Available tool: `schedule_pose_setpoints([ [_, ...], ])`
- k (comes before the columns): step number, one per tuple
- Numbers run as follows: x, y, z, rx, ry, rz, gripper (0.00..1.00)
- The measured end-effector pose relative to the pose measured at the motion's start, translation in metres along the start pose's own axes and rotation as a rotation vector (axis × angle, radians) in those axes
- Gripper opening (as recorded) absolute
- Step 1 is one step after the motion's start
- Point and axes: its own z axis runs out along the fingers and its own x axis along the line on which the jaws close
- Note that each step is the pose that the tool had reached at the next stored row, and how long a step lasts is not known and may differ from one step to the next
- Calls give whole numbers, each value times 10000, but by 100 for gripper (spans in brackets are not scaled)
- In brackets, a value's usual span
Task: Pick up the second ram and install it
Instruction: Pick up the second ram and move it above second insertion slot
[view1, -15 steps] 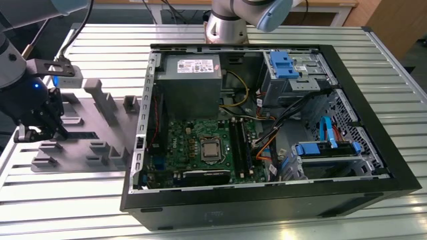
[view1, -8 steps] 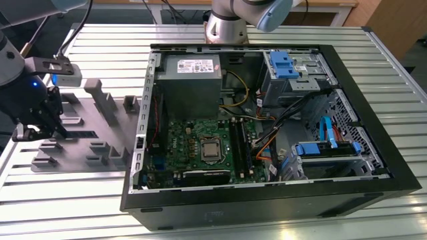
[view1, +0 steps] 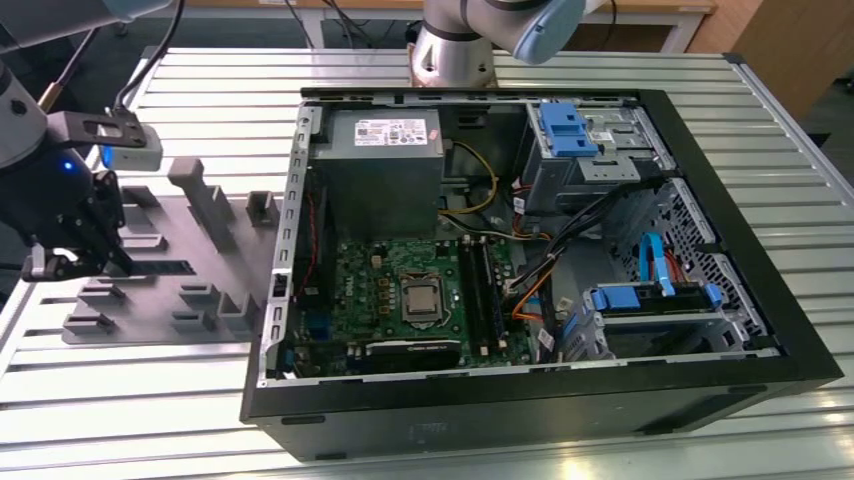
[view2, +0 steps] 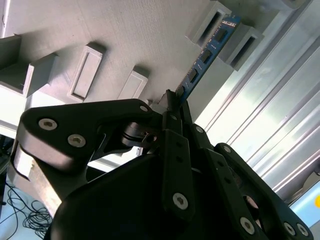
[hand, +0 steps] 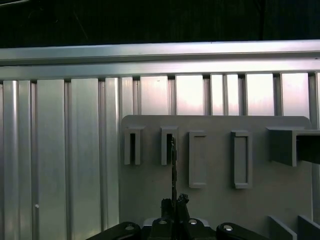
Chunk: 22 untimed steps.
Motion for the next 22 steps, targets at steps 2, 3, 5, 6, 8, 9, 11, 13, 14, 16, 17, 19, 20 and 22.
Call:
schedule_pose_setpoints([
  [2,0,0,-5,1,0,-1,14],
  [3,0,0,-9,0,0,0,14],
  [5,0,0,-14,0,0,0,14],
  [6,0,0,-18,-1,0,0,14],
  [8,0,0,-24,0,0,0,14],
  [9,0,0,-27,0,0,0,14],
  [11,0,0,-32,0,0,0,14],
  [13,0,0,-36,0,0,0,14],
  [14,0,0,-39,0,0,0,14],
  [16,0,0,-42,0,0,0,14],
  [17,0,0,-44,0,0,0,14],
  [19,0,0,-49,0,0,0,14],
  [20,0,0,-51,0,0,0,14],
  [22,0,0,-56,0,0,0,14],
])
